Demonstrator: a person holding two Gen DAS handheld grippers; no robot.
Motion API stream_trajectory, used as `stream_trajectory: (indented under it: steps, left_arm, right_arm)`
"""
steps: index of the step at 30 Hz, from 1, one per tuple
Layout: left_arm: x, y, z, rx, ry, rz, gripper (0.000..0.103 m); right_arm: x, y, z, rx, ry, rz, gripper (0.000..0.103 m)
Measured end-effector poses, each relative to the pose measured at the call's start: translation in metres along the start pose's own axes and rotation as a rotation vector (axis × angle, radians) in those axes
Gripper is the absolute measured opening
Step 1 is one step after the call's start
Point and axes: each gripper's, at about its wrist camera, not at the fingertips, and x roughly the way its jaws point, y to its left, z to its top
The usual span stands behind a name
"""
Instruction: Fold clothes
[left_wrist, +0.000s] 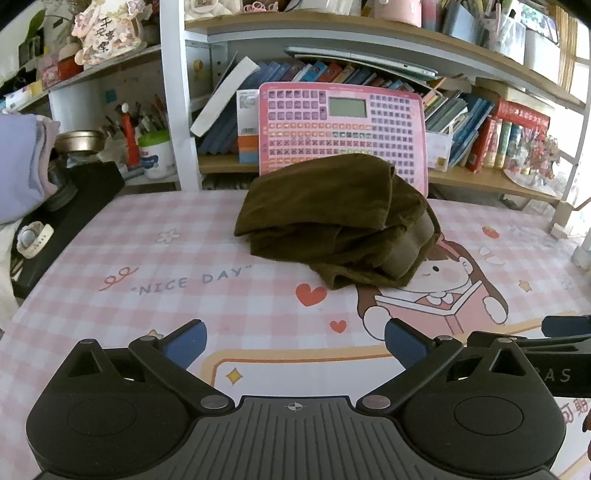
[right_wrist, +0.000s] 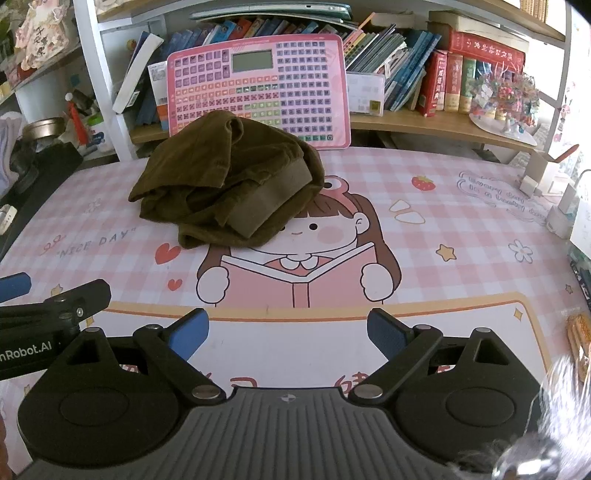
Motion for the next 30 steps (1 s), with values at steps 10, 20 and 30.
stream_trajectory:
  steps: [10,20,30]
  left_arm:
    - [0.0016,0.0093,-0.0038,0.011,-0.006,-0.019,0.103]
    - [0.0002,0.0093,-0.0054,0.005,0.004,-0.008,0.103]
    - [-0.0008,0.0072,-0.0033,0.001,0.014,-0.001,0.103]
  right_arm:
    - [-0.0020,0.0006,-0.0014,-0.001,0.000,0.002,0.093]
    - [-0.0029,0.0013,-0.0014,-0.002,-0.003,0.004,0.093]
    - [-0.0034,0.0014,-0.0021,-0.003,-0.002,0.004,0.093]
